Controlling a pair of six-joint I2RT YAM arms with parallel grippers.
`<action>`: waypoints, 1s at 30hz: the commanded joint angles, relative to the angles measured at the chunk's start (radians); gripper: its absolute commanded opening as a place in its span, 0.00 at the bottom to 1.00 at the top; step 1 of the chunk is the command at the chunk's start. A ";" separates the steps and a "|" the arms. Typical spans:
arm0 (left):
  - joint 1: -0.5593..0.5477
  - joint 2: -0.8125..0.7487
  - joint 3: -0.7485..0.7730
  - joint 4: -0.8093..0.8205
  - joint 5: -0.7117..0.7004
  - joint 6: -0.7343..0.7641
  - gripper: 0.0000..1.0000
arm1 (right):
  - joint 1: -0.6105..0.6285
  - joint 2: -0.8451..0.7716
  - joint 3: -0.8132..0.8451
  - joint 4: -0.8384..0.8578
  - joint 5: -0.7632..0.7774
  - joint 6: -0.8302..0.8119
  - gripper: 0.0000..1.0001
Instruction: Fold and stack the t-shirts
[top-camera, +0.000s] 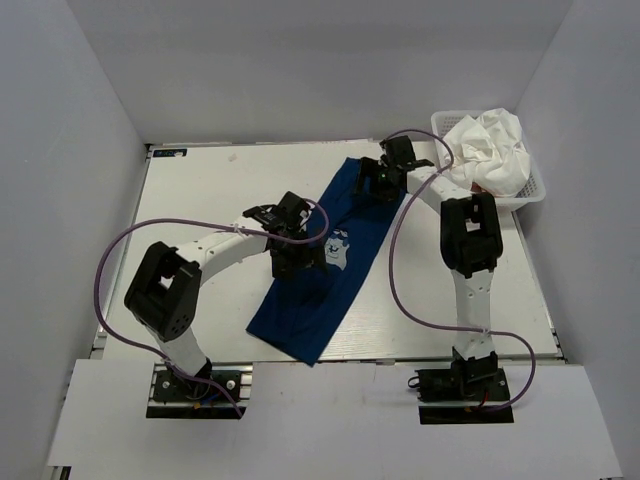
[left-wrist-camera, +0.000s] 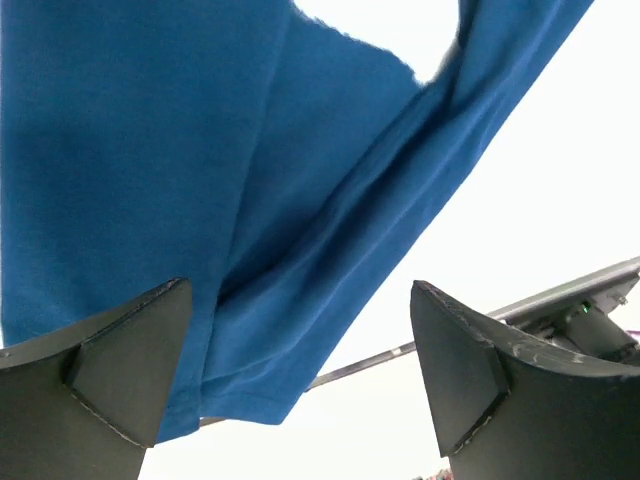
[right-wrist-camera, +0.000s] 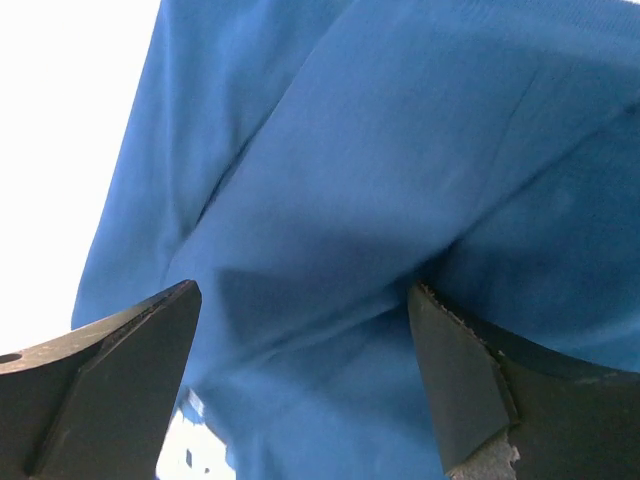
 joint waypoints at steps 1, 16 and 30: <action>-0.002 -0.031 -0.010 -0.024 -0.077 -0.022 1.00 | -0.007 -0.148 -0.068 -0.012 -0.005 -0.047 0.90; -0.013 -0.040 -0.306 0.060 0.033 0.047 1.00 | 0.017 -0.382 -0.482 0.092 -0.012 -0.034 0.90; -0.044 0.054 -0.214 0.140 0.084 -0.087 1.00 | -0.013 0.120 0.077 -0.053 0.021 0.000 0.90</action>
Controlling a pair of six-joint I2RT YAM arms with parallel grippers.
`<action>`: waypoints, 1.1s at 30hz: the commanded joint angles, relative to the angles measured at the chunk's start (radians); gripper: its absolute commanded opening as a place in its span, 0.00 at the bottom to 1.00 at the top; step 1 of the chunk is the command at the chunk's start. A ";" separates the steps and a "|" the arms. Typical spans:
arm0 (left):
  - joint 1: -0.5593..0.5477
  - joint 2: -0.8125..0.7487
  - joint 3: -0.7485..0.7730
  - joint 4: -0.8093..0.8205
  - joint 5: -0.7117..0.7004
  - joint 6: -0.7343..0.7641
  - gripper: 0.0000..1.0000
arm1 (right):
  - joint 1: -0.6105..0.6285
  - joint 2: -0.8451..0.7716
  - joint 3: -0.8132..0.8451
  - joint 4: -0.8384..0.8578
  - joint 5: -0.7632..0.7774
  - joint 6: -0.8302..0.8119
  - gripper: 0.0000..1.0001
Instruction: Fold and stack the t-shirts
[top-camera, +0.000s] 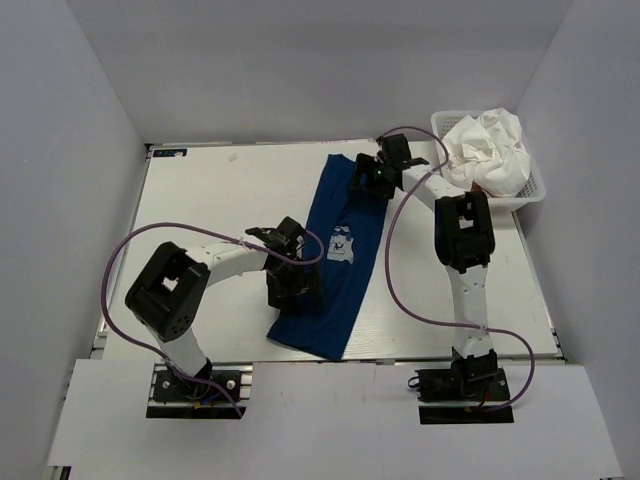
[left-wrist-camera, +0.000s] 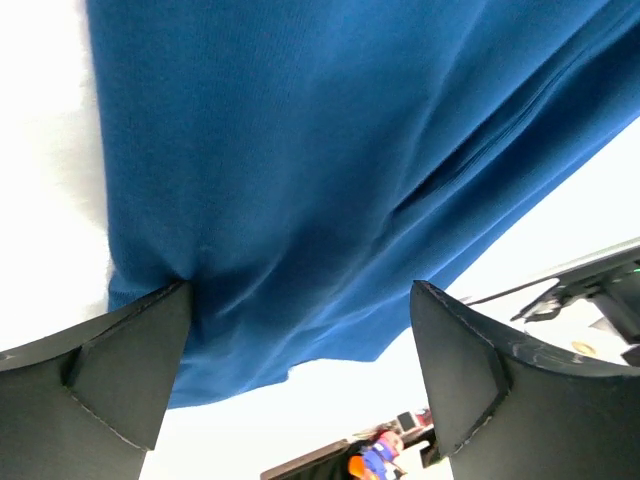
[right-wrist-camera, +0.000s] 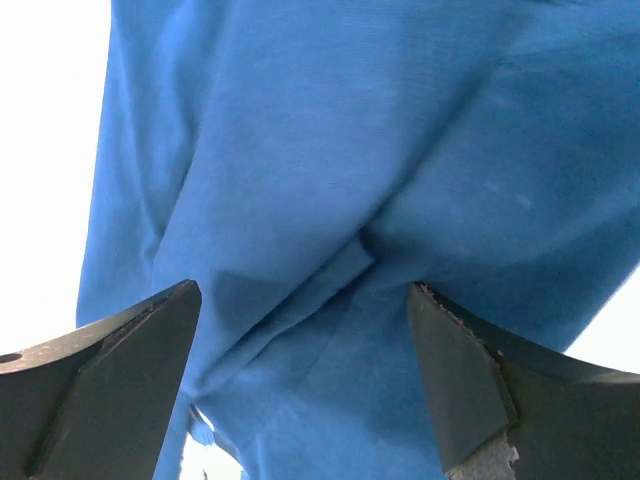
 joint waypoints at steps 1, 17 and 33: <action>-0.025 0.059 0.006 0.091 -0.022 -0.064 1.00 | -0.020 0.147 0.141 -0.115 0.011 0.012 0.90; -0.062 -0.324 -0.159 -0.003 -0.211 -0.144 1.00 | 0.020 -0.225 -0.104 0.051 -0.032 -0.090 0.90; -0.062 -0.343 -0.398 0.085 -0.119 -0.122 0.82 | 0.515 -1.044 -1.029 -0.126 0.293 0.141 0.90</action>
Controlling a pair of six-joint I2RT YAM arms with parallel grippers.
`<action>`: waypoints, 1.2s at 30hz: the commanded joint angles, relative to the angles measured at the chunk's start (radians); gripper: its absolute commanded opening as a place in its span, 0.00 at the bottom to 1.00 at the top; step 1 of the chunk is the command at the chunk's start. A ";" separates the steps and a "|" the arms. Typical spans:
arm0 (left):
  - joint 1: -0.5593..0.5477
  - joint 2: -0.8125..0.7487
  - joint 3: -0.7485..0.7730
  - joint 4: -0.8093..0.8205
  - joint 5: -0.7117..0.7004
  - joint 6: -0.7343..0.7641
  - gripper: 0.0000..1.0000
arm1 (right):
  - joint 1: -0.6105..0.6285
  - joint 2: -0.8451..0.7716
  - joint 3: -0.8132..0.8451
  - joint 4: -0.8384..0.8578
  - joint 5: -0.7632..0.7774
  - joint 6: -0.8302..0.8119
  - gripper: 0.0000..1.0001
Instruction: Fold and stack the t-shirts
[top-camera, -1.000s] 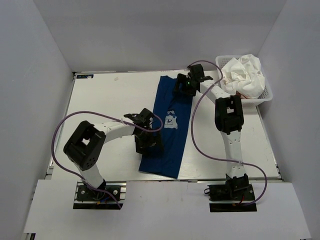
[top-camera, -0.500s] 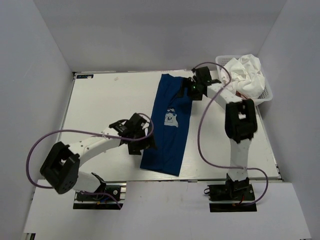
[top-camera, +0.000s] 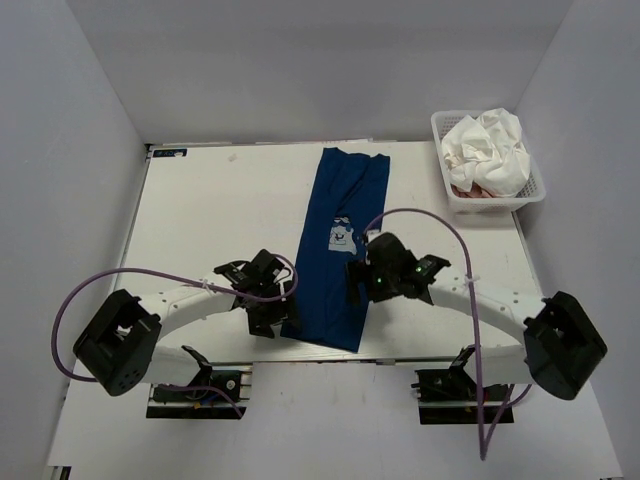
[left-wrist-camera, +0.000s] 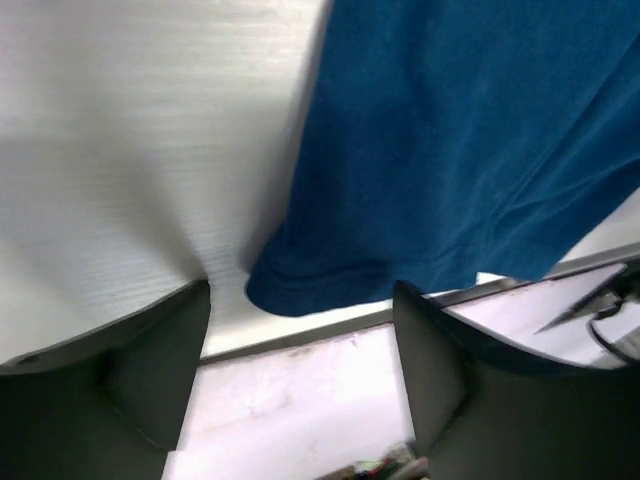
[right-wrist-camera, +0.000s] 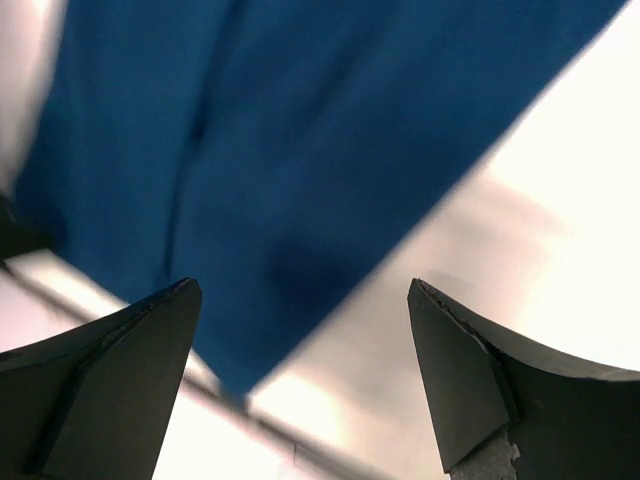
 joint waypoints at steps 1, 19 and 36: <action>-0.008 0.024 -0.070 0.020 -0.013 0.019 0.74 | 0.130 -0.071 -0.011 -0.145 0.108 0.127 0.90; -0.008 0.030 -0.122 0.111 -0.002 0.028 0.12 | 0.399 0.139 -0.037 -0.101 0.106 0.269 0.79; -0.008 -0.188 -0.001 0.102 -0.111 0.095 0.00 | 0.413 0.064 0.024 -0.150 0.220 0.299 0.00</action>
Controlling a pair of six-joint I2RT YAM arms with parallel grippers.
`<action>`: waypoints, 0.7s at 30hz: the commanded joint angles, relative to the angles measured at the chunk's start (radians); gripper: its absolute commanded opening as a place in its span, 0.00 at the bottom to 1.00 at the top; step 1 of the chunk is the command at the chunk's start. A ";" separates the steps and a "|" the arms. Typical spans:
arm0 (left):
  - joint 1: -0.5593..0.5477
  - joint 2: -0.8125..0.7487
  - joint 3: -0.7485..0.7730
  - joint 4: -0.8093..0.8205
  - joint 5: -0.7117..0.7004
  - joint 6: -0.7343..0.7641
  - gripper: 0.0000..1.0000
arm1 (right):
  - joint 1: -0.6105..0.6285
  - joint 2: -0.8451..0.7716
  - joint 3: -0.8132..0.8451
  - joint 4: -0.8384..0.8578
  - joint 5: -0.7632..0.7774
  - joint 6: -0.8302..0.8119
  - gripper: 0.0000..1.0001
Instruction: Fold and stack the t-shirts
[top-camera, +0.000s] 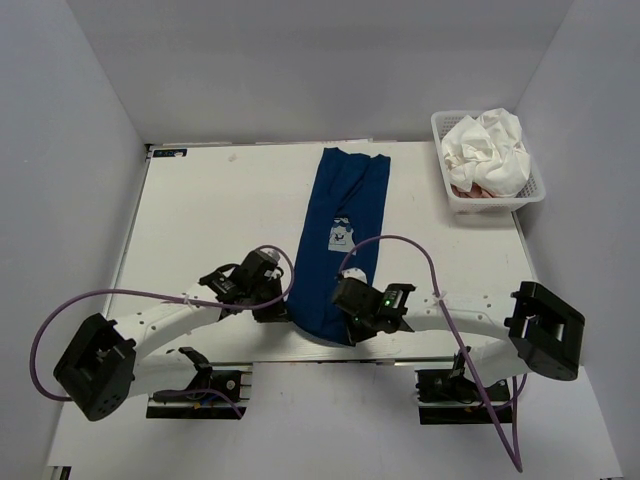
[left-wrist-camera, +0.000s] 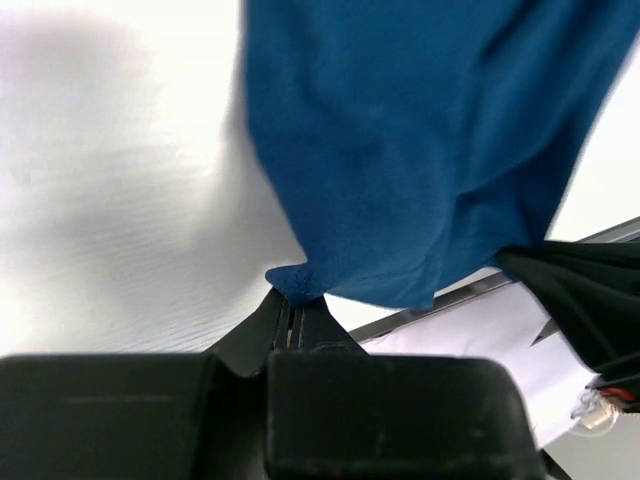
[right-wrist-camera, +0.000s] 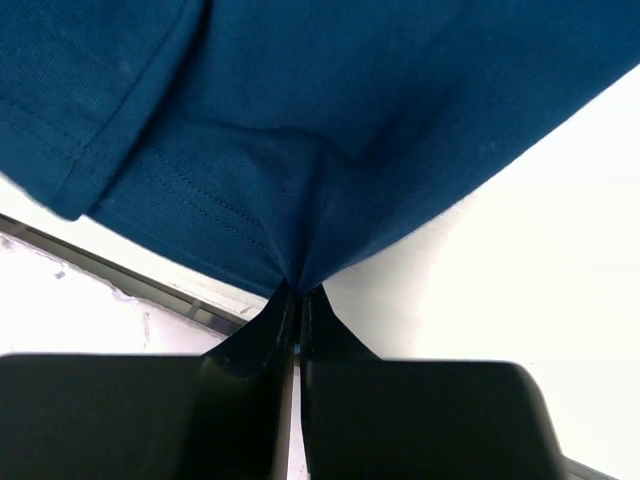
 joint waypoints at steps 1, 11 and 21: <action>-0.001 -0.013 0.074 -0.009 -0.059 0.045 0.00 | -0.003 -0.024 0.052 -0.047 0.061 0.003 0.00; 0.011 0.131 0.281 0.031 -0.115 0.088 0.00 | -0.111 -0.027 0.175 -0.109 0.297 -0.036 0.00; 0.021 0.399 0.651 -0.058 -0.286 0.157 0.00 | -0.306 0.040 0.311 -0.029 0.289 -0.221 0.00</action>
